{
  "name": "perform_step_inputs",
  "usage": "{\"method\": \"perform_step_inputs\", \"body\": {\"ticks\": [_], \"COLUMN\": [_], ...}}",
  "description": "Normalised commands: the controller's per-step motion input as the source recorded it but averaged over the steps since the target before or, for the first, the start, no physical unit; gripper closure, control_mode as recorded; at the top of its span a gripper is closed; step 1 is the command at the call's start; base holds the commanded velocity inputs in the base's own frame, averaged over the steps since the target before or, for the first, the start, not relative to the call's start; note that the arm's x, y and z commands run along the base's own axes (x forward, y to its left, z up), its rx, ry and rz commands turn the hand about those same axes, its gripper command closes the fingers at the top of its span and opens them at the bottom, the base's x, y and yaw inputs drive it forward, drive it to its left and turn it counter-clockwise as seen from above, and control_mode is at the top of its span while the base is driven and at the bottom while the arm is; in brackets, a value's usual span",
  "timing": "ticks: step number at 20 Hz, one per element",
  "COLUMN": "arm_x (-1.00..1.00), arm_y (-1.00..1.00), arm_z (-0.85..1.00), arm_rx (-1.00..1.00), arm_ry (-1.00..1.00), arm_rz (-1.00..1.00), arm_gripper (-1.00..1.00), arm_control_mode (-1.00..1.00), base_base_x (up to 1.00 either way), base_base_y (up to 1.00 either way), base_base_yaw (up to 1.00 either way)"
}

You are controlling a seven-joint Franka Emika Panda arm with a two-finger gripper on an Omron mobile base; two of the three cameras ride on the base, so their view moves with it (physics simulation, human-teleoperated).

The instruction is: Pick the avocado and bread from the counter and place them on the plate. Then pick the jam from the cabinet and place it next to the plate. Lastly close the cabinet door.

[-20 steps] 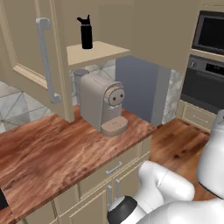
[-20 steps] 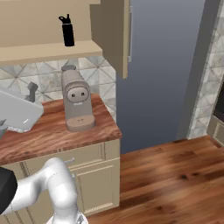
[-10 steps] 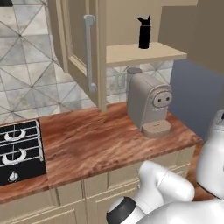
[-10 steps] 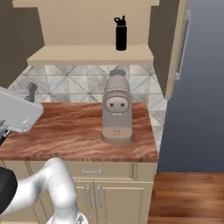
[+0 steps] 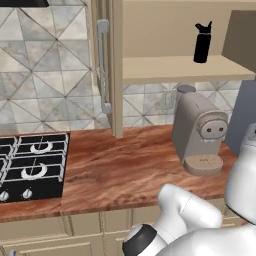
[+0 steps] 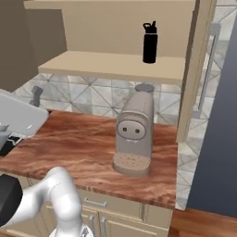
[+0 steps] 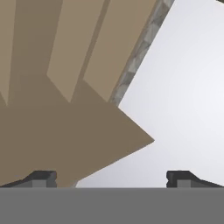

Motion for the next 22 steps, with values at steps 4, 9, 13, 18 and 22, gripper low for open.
{"method": "perform_step_inputs", "body": {"ticks": [4, 9, 13, 18, 22], "arm_x": [0.00, 0.00, 0.00, 0.00, 0.00], "arm_y": [0.00, 0.00, 0.00, 0.00, 0.00], "arm_z": [0.00, 0.00, 0.00, 0.00, 0.00], "arm_rx": [0.00, 0.00, 0.00, 0.00, 0.00], "arm_ry": [0.00, 0.00, 0.00, 0.00, 0.00], "arm_rz": [0.00, 0.00, 0.00, 0.00, 0.00], "arm_gripper": [-1.00, -1.00, -1.00, -1.00, -1.00], "arm_control_mode": [1.00, 1.00, 1.00, 1.00, 1.00], "base_base_x": [0.06, 0.20, 0.44, 0.62, 0.67], "base_base_y": [-0.60, -0.77, -0.46, -0.42, -0.41], "base_base_yaw": [0.24, 0.15, 0.05, -0.05, -0.20]}}
